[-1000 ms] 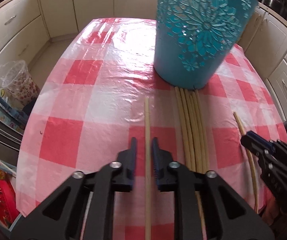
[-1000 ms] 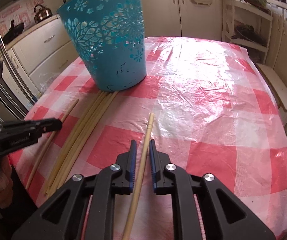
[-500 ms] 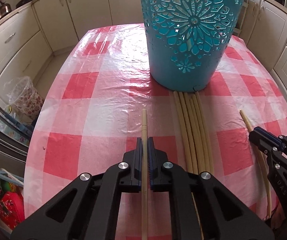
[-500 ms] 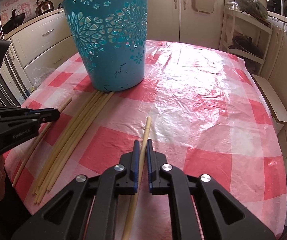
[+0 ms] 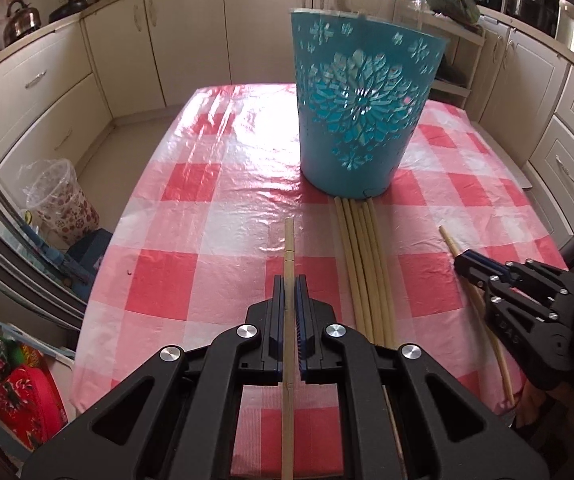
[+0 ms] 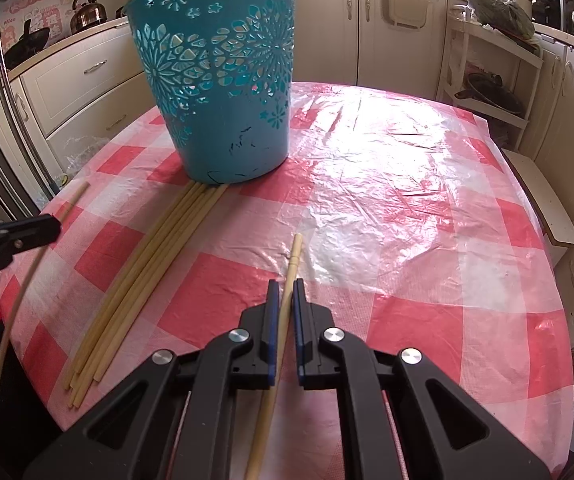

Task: Organize utensils
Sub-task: 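Raise the left gripper's stick over the teal cup and open to drop it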

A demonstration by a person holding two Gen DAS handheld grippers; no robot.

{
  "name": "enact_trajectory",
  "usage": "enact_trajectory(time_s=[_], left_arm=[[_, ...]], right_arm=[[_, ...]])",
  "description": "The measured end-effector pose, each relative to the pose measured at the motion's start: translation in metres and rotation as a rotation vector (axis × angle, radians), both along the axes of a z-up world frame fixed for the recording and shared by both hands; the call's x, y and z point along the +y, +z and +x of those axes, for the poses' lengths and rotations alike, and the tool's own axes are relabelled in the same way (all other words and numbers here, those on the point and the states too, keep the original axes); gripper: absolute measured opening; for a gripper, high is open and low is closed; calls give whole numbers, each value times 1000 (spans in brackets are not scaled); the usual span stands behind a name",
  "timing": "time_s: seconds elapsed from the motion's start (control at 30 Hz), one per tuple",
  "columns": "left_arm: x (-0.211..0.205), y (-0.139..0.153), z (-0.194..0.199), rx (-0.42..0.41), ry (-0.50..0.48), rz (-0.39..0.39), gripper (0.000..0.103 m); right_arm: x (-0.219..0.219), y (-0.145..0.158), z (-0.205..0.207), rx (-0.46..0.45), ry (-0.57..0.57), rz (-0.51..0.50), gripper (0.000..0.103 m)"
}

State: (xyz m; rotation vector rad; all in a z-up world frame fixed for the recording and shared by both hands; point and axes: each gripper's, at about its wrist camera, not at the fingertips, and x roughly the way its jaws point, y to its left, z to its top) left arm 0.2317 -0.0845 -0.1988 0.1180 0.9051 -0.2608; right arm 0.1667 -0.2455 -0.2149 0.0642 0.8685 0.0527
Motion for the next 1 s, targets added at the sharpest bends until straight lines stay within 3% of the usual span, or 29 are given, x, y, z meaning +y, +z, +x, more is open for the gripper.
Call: enact_trajectory(time_s=[0.5, 1.0], left_arm=[[26, 77, -22, -182, 12, -221, 5], [28, 115, -18, -265, 19, -296, 5]], right_arm=[[3, 1, -1, -3, -4, -11, 8], [3, 1, -1, -3, -6, -3, 8]])
